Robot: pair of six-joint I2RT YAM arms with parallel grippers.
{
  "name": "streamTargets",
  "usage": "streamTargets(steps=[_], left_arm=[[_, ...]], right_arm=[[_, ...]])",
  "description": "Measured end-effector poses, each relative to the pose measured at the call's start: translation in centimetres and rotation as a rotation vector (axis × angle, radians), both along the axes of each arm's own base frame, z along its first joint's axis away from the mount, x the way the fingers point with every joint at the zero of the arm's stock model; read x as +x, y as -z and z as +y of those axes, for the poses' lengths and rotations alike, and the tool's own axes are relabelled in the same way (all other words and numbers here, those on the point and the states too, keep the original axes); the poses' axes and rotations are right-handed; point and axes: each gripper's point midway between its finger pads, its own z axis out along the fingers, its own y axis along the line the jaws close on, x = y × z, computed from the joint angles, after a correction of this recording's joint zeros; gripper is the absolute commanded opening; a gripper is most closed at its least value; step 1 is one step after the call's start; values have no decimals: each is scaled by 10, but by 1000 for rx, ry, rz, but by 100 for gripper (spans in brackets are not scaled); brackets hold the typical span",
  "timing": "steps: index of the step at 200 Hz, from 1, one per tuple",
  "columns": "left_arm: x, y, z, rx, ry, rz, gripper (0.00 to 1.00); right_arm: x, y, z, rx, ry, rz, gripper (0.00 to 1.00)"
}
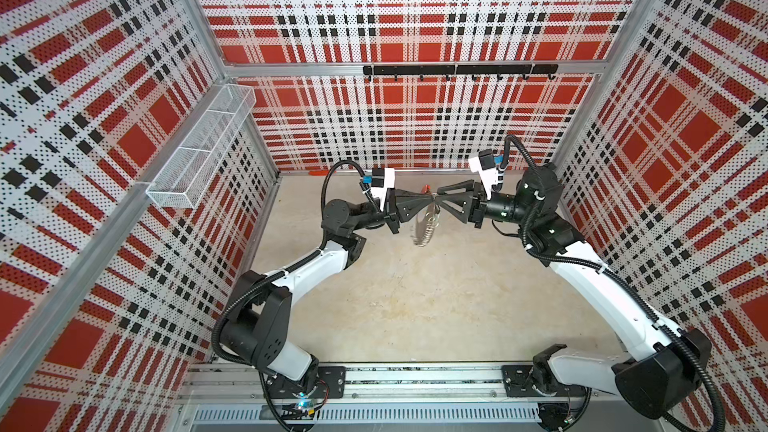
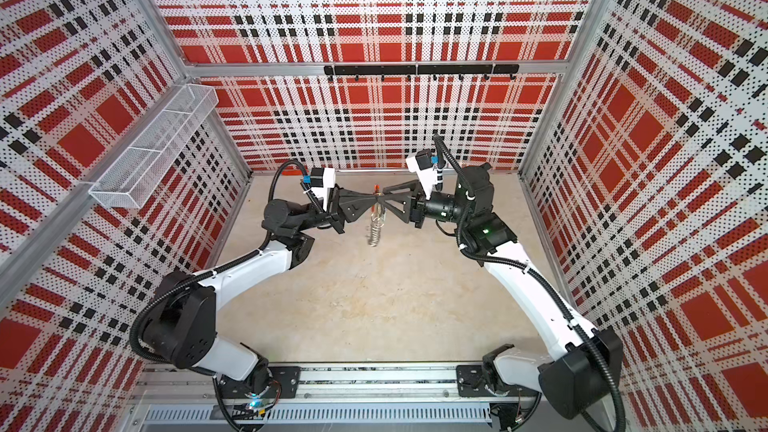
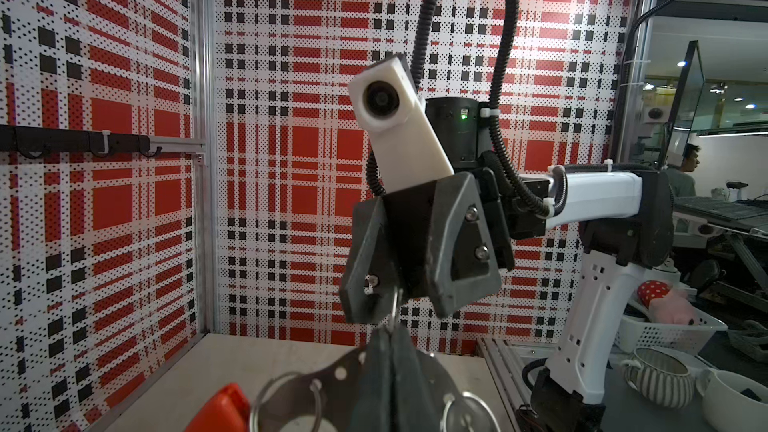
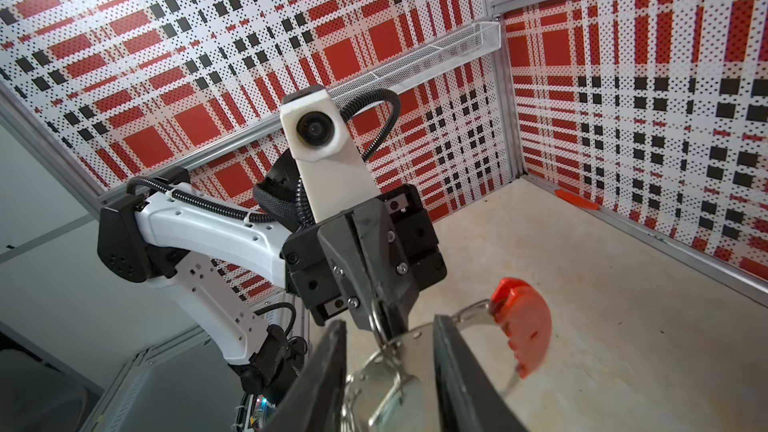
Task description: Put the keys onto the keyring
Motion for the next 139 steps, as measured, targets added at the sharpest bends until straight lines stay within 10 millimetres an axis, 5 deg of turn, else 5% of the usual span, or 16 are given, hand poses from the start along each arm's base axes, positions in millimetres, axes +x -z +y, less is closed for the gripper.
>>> streamTargets(steps=[98, 139], left_arm=[[-4, -8, 4, -62, 43, 29, 0], [-3, -10, 6, -81, 58, 53, 0]], right_arm=[[0, -2, 2, 6, -10, -20, 34], [-2, -4, 3, 11, -20, -29, 20]])
